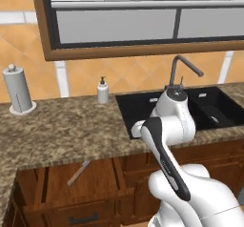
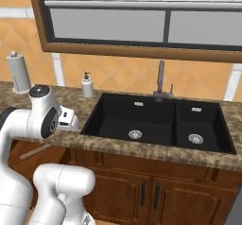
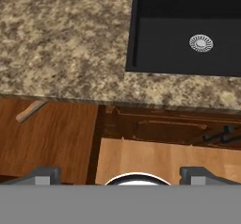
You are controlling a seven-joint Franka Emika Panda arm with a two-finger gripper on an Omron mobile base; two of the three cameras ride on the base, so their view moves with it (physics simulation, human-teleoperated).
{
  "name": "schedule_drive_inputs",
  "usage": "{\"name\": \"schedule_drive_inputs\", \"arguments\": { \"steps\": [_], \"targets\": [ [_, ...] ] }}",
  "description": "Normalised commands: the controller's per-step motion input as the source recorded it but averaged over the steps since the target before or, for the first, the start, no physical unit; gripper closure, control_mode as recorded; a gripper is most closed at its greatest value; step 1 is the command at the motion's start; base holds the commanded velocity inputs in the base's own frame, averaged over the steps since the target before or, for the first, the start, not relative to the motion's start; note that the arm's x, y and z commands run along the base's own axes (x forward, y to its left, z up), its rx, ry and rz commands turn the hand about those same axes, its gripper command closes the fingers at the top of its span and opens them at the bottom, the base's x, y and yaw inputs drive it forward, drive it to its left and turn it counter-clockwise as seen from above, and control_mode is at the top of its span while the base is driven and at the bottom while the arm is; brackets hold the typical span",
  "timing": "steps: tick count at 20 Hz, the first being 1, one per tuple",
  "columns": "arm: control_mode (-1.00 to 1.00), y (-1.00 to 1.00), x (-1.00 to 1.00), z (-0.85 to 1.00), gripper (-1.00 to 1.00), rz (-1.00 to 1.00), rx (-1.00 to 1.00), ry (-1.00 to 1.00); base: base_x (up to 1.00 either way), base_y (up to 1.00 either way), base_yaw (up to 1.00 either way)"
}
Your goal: Pick up the knife from the drawer and place it on the cutting board. Then place the meat from the plate to the cutting board.
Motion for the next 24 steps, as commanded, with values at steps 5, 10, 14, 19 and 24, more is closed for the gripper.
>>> {"name": "schedule_drive_inputs", "arguments": {
  "steps": [5, 10, 14, 19, 24],
  "targets": [
    [1.0, 0.0, 0.0, 0.0, -1.0, 0.0, 0.0, 0.0, 0.0, -0.55, -0.02],
    [1.0, 0.0, 0.0, 0.0, -1.0, 0.0, 0.0, 0.0, 0.0, -0.23, -0.03],
    [-1.0, 0.39, 0.0, -0.08, -1.0, -0.12, 0.0, -0.03, 0.0, 0.0, 0.0],
    [-1.0, 1.0, 0.03, -0.33, -1.0, -0.36, 0.0, -0.01, 0.0, 0.0, 0.0],
    [-1.0, 1.0, 0.12, -0.31, -1.0, -0.44, 0.0, -0.01, 0.0, 0.0, 0.0]
  ]
}}
